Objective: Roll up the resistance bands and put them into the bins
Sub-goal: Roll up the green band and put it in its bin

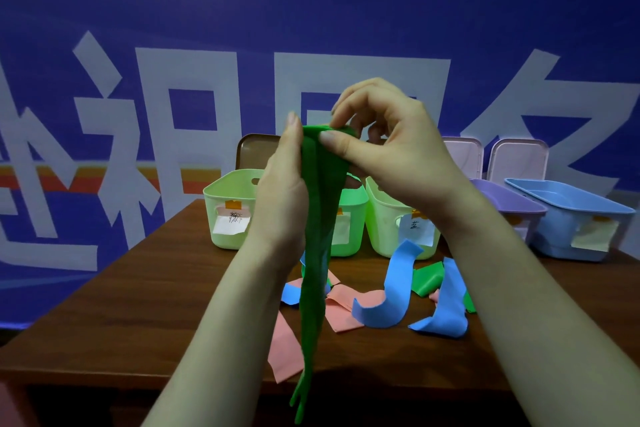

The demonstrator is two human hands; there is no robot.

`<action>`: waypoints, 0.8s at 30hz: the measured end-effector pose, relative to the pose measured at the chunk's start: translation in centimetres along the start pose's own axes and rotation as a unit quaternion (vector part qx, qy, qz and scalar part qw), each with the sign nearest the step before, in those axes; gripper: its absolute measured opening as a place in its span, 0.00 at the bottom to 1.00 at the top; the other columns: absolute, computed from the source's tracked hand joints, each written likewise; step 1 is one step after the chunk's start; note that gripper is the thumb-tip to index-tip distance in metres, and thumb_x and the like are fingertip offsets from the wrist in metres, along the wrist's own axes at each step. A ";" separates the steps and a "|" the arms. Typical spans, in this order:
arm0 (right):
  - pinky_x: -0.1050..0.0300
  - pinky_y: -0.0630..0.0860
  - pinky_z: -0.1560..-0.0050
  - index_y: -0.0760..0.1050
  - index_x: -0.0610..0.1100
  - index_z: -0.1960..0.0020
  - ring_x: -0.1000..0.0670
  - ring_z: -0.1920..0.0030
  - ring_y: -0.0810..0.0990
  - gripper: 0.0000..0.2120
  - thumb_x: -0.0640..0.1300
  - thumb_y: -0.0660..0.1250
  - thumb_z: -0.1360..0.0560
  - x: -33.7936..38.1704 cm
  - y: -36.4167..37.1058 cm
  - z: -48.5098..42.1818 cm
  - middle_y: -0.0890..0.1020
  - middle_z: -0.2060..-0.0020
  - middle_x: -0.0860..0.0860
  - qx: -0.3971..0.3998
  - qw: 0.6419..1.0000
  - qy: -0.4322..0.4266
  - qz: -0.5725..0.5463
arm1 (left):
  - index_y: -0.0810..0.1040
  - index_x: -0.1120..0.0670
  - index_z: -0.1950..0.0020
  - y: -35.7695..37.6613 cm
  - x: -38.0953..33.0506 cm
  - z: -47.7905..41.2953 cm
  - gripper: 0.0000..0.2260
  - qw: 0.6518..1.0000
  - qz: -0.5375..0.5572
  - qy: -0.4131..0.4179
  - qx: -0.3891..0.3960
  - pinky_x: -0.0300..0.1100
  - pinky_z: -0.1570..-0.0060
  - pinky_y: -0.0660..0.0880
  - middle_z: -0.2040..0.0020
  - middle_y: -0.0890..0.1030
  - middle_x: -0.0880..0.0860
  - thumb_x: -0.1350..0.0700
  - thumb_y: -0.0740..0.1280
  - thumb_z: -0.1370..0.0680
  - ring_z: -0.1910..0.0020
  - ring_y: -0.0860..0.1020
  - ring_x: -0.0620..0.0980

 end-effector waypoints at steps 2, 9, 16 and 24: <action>0.67 0.71 0.70 0.73 0.46 0.50 0.60 0.69 0.73 0.12 0.42 0.74 0.29 -0.6 -0.2 0.1 0.77 0.57 0.55 -0.001 0.999 0.033 -0.031 | 0.80 0.58 0.49 0.4 0.1 0.2 0.21 1.000 0.011 -0.007 0.026 0.43 0.58 0.79 0.58 0.84 0.57 0.46 0.53 0.19 0.59 0.82 0.52; 0.63 0.77 0.67 0.82 0.46 0.53 0.53 0.60 0.81 0.06 0.38 0.72 0.28 -2.0 0.0 0.6 0.82 0.50 0.48 0.068 0.991 0.065 -0.099 | 0.73 0.61 0.39 0.6 1.4 -0.1 0.17 0.996 0.056 -0.032 0.065 0.50 0.54 0.81 0.53 0.83 0.59 0.72 0.54 0.24 0.57 0.83 0.57; 0.55 0.79 0.62 0.82 0.41 0.57 0.52 0.56 0.83 0.05 0.33 0.71 0.29 -3.5 -0.3 0.7 0.83 0.49 0.48 0.060 0.977 0.103 -0.179 | 0.76 0.60 0.43 2.0 2.6 -0.1 0.12 0.982 0.084 -0.062 0.155 0.49 0.54 0.80 0.54 0.83 0.61 0.63 0.57 0.22 0.58 0.82 0.57; 0.59 0.77 0.56 0.77 0.41 0.43 0.50 0.54 0.81 0.15 0.45 0.68 0.28 -11.0 0.4 2.8 0.81 0.45 0.44 0.110 0.906 0.231 -0.336 | 0.74 0.64 0.48 2.1 6.3 -0.6 0.12 0.987 0.020 -0.089 0.132 0.43 0.61 0.79 0.63 0.82 0.58 0.63 0.52 0.17 0.66 0.80 0.52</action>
Point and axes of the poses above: each hand's wrist, its own z-axis away from the middle knuckle, its own y-axis out of the palm, x = y × z, the point moved 8 cm from there along -z, towards the middle knuckle
